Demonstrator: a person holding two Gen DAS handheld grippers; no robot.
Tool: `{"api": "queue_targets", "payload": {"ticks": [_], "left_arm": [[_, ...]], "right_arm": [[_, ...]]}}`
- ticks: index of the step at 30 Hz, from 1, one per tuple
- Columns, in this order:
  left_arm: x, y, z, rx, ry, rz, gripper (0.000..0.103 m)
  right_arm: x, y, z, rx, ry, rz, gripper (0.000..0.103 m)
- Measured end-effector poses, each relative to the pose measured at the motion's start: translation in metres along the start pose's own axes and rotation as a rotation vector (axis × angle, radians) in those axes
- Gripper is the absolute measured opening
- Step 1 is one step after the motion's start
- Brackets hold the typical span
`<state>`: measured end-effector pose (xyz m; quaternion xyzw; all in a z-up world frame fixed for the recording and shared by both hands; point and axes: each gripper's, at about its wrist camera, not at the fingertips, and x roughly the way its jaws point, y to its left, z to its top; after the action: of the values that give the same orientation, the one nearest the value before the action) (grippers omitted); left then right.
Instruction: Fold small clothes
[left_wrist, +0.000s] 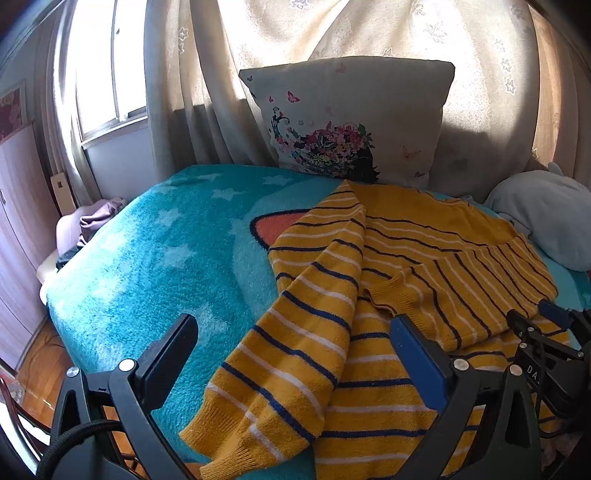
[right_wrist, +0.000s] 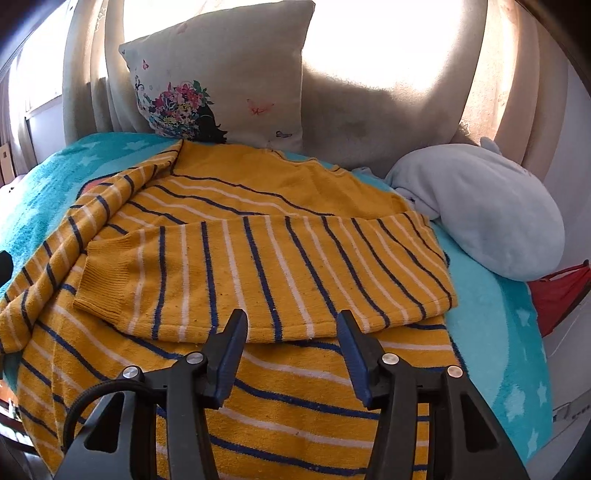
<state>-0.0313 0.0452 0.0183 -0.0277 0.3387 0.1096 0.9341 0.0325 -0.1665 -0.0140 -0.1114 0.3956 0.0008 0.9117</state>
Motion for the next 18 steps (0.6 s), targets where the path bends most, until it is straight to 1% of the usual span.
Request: {"api": "queue_targets", "payload": {"ticks": [6,8,10,12,13,14,16,18], "left_arm": [[-0.006,-0.015,-0.003,0.096,-0.054,0.119,0.103],[-0.007,-0.017,-0.003,0.115,-0.066,0.144,0.103],[-0.008,-0.019,-0.003,0.126,-0.073,0.152,0.103],[-0.008,-0.018,-0.003,0.124,-0.068,0.137,0.103],[-0.007,-0.016,-0.002,0.116,-0.059,0.125,0.103],[-0.006,-0.014,-0.002,0.104,-0.05,0.115,0.103],[-0.004,-0.005,0.0,0.068,-0.036,0.104,0.103],[-0.001,0.009,0.002,0.018,-0.025,0.108,0.103]], "right_arm": [[-0.004,0.003,0.0,-0.046,-0.033,-0.114,0.057],[-0.005,0.003,0.0,-0.06,-0.041,-0.15,0.057],[-0.006,0.003,-0.001,-0.07,-0.048,-0.183,0.058],[-0.006,0.002,0.0,-0.072,-0.054,-0.196,0.059],[-0.007,0.001,0.0,-0.068,-0.052,-0.185,0.06],[-0.007,0.0,0.0,-0.058,-0.048,-0.156,0.06],[-0.009,-0.002,0.001,-0.041,-0.05,-0.064,0.06],[-0.01,-0.002,0.003,-0.017,-0.032,0.127,0.06]]}}
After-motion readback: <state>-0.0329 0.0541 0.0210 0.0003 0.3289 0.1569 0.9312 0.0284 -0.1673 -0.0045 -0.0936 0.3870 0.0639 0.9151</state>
